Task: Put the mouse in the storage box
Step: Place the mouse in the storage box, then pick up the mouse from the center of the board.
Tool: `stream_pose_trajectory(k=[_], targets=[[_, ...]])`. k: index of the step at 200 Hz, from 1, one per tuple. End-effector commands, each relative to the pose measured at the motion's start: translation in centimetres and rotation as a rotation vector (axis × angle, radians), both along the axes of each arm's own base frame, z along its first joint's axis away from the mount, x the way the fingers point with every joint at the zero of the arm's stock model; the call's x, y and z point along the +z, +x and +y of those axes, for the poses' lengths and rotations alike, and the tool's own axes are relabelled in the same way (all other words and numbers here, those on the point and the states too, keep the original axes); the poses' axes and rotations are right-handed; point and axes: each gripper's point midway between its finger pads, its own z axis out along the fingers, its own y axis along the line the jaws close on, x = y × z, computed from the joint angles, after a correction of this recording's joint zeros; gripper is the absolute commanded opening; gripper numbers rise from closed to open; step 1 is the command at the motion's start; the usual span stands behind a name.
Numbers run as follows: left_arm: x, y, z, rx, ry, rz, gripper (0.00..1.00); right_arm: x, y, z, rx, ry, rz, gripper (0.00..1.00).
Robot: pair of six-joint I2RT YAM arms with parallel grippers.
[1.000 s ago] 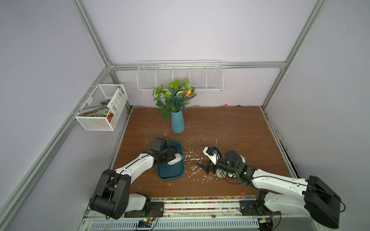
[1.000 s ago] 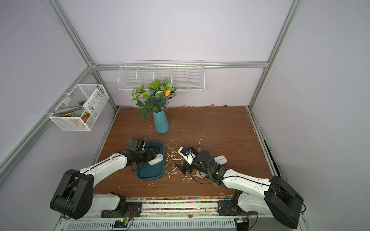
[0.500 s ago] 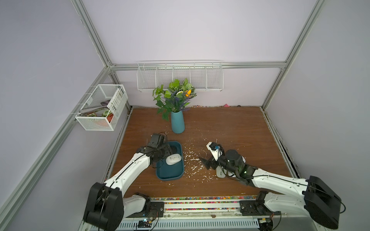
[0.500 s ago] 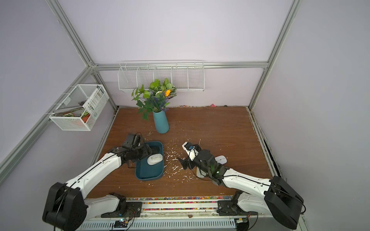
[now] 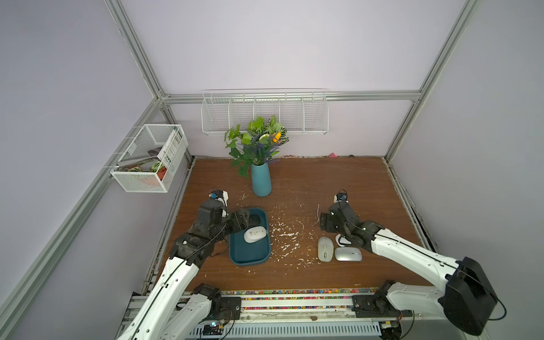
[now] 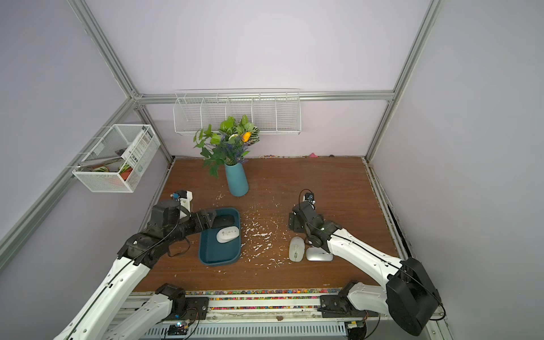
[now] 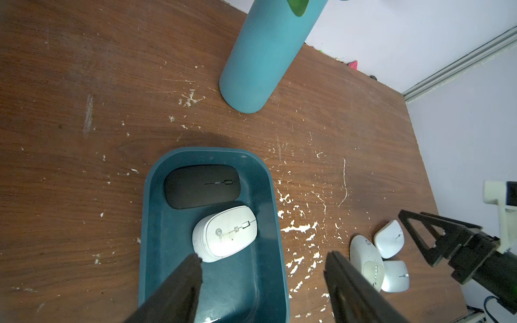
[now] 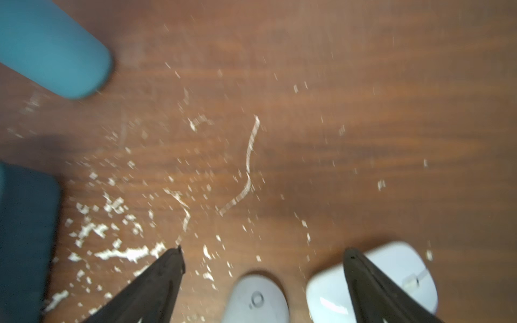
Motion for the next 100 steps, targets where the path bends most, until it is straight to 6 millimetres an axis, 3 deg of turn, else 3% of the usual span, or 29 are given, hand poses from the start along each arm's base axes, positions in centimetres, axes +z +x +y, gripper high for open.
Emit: stream_pose_trajectory(k=[1, 24, 57, 100], targets=[[0.2, -0.2, 0.5, 0.006, 0.027, -0.03, 0.74, -1.6, -2.4, -0.7, -0.096, 0.023, 0.165, 0.94], [0.1, -0.3, 0.7, 0.015, 0.03, -0.029, 0.74, -2.2, -3.3, -0.2, -0.124, 0.033, 0.228, 0.94], [-0.2, -0.2, 0.7, 0.016, 0.036, -0.017, 0.74, -2.6, -3.9, 2.1, -0.092, 0.035, 0.229, 0.96], [-0.1, -0.3, 0.9, 0.024, 0.037, -0.023, 0.74, -4.7, -5.0, 2.4, -0.134, -0.033, 0.331, 0.97]])
